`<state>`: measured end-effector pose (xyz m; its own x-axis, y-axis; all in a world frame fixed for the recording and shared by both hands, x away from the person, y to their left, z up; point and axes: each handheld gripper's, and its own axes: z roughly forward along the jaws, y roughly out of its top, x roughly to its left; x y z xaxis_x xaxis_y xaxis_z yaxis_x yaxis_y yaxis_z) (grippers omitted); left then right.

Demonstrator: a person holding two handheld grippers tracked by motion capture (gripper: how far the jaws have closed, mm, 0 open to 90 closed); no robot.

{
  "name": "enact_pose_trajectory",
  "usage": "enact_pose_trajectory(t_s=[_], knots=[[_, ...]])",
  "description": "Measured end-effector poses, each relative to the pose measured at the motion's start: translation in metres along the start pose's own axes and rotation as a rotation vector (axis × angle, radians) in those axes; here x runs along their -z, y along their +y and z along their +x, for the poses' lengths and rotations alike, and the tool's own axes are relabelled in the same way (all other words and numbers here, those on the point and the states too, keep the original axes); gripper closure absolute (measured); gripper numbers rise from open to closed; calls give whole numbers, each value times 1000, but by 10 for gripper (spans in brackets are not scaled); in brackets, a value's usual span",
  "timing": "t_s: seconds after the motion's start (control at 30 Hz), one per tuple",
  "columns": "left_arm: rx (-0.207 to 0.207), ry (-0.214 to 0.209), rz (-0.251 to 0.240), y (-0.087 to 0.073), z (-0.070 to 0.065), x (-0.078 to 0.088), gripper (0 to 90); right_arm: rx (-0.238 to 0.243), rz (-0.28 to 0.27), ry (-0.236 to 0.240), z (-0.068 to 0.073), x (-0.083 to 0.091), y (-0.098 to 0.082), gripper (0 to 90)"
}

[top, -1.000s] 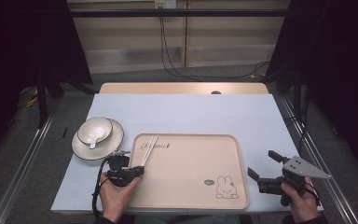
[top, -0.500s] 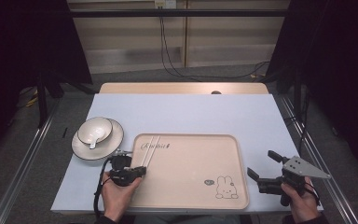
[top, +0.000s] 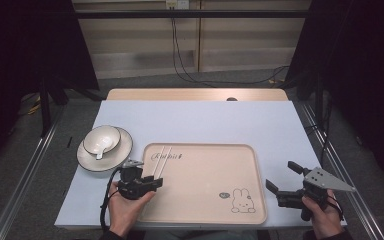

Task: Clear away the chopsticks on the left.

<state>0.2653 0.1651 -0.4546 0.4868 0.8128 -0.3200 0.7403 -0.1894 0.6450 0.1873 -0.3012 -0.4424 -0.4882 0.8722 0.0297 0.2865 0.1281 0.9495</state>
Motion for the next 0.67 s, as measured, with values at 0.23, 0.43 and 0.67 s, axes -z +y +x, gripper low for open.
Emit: enact_pose_trajectory(t_s=[0.23, 0.43, 0.67], knots=[[-187, -53, -157, -4, 7, 31, 127, 1, -4, -3, 0, 0, 0, 13], [-278, -111, -294, -23, 39, 67, 29, 1, -3, -10, 0, 2, -1, 14], [-296, -74, -377, -35, 57, 89, 22, -7, -2, -18, -1, 4, -1, 14]])
